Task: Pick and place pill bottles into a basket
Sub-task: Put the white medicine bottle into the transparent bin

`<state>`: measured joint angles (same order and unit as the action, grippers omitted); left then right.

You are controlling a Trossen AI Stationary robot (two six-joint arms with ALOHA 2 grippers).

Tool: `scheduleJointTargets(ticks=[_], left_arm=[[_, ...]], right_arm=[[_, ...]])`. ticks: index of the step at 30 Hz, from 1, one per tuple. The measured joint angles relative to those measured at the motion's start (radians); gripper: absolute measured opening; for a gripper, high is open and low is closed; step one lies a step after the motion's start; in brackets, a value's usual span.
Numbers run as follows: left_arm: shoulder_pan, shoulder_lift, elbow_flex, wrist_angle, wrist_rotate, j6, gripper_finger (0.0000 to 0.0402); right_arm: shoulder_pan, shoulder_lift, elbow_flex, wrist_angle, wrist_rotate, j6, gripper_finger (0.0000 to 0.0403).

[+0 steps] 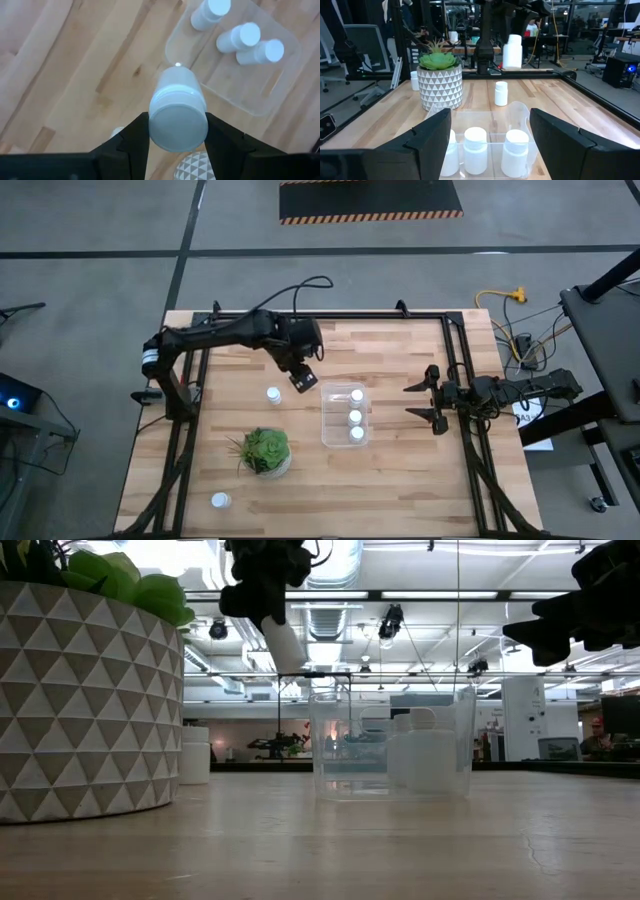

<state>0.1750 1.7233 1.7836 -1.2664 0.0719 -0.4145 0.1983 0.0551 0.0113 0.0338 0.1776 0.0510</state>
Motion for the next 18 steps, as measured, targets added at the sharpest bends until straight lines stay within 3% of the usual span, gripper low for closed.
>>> scheduleJointTargets(ticks=[18], left_arm=[[-0.066, -0.001, 0.006, -0.034, -0.037, -0.046, 0.0145]], right_arm=[[0.0, 0.0, 0.0, 0.0, 0.0, -0.001, 0.026]])
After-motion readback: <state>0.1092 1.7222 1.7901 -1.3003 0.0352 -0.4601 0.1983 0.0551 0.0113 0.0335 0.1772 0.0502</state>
